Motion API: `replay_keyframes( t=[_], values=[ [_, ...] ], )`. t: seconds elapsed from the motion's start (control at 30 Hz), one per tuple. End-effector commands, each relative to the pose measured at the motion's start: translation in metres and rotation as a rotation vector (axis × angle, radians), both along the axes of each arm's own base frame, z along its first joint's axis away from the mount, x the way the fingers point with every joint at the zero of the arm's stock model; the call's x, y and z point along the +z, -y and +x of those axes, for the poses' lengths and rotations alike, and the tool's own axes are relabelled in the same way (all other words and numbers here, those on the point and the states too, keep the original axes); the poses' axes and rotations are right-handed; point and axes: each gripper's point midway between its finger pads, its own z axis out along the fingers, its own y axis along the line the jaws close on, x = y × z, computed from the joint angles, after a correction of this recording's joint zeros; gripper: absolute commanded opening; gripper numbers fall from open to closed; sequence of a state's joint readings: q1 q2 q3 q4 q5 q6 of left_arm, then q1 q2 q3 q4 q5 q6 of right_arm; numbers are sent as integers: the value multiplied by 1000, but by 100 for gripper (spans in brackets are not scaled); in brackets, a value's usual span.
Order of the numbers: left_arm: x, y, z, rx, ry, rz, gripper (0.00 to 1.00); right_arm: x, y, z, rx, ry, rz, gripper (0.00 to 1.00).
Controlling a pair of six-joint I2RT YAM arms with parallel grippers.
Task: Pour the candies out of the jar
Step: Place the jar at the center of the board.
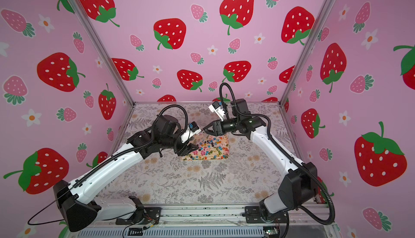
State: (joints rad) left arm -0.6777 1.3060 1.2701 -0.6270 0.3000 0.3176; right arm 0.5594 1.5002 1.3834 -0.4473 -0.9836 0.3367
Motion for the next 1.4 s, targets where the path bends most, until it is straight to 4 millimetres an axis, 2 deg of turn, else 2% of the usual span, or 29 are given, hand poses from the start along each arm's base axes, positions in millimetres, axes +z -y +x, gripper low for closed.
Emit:
replay_keyframes(
  t=[0.0,0.13,0.47,0.53,0.63,0.7,0.77,0.83,0.93,1.13,1.27,1.37],
  values=[
    [8,4,1,-24,12,-19,51,4,-4,-4,32,25,-3,35],
    [5,4,-1,-29,5,-19,51,1,-7,-3,25,41,-23,28],
    [6,0,-3,-15,11,-21,53,-1,-9,6,-29,107,-79,0],
    [5,0,-3,-6,8,-27,55,-1,-11,9,-46,122,-90,0],
    [6,-1,-3,4,5,-36,61,-1,-15,11,-62,146,-95,0],
    [6,-5,4,53,20,-32,69,-2,-16,14,-75,161,-107,0],
    [4,-16,20,164,63,-13,82,-7,-14,19,-106,171,-138,0],
    [4,-29,32,260,104,11,88,-13,-8,29,-159,185,-193,0],
    [12,-41,38,350,139,-5,94,-24,2,47,-246,210,-294,0],
    [39,-70,35,512,224,-186,96,-52,13,82,-321,268,-486,0],
    [27,-100,33,648,216,-215,96,-80,26,120,-382,347,-678,0],
    [12,-107,23,667,151,-217,96,-85,32,147,-427,395,-794,0]
  ],
)
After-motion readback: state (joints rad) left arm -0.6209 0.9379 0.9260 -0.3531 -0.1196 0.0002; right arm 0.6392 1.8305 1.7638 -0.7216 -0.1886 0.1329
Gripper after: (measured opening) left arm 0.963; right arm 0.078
